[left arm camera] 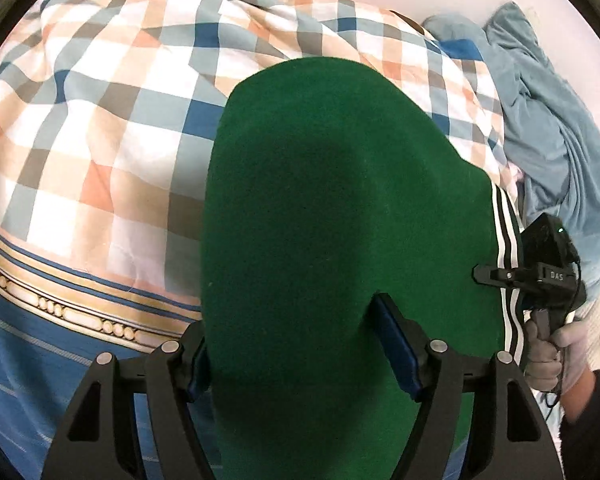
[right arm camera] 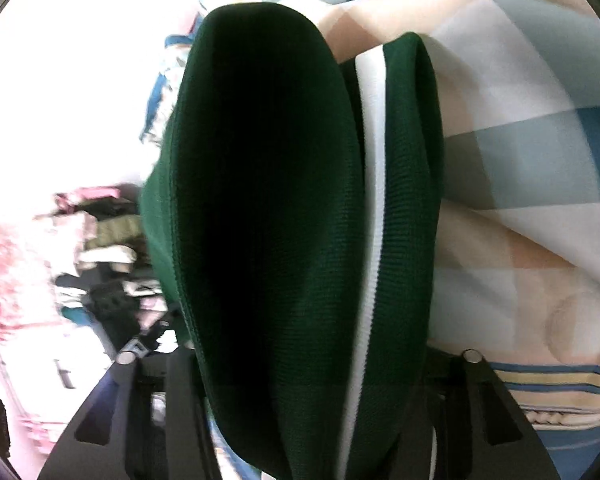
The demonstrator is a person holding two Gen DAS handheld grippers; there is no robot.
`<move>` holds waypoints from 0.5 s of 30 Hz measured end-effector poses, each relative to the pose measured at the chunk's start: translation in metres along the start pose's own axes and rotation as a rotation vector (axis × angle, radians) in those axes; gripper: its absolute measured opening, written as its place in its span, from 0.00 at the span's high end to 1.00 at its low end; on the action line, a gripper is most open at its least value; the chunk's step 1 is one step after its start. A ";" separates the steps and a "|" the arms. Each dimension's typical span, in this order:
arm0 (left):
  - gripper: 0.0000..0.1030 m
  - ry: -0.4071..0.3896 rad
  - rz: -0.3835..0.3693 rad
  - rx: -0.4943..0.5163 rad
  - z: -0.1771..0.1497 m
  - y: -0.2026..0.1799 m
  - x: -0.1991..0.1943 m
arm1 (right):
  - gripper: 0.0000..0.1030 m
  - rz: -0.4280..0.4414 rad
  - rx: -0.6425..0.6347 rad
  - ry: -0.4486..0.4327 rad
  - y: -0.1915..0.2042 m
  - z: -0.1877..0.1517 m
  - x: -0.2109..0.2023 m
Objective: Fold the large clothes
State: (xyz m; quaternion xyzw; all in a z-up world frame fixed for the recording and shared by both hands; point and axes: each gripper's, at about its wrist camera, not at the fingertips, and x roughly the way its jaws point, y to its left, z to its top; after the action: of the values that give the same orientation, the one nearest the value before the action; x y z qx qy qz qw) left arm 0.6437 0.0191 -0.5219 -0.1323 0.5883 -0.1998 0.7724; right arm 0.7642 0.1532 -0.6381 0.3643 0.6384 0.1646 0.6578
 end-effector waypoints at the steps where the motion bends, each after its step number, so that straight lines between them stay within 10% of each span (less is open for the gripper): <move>1: 0.31 -0.001 0.019 0.000 -0.001 -0.005 -0.003 | 0.29 -0.077 -0.021 -0.016 0.006 0.002 -0.007; 8: 0.27 -0.143 0.343 0.037 -0.026 -0.038 -0.045 | 0.11 -0.603 -0.130 -0.194 0.100 -0.023 -0.007; 11: 0.05 -0.162 0.482 0.076 -0.058 -0.062 -0.060 | 0.10 -0.743 -0.156 -0.217 0.111 -0.083 -0.002; 15: 0.03 -0.170 0.557 0.090 -0.100 -0.090 -0.089 | 0.08 -0.826 -0.175 -0.243 0.102 -0.156 -0.027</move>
State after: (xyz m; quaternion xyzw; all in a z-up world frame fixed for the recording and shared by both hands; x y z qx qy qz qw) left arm 0.5130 -0.0162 -0.4330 0.0524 0.5257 0.0056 0.8491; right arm 0.6361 0.2466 -0.5355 0.0381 0.6320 -0.1027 0.7672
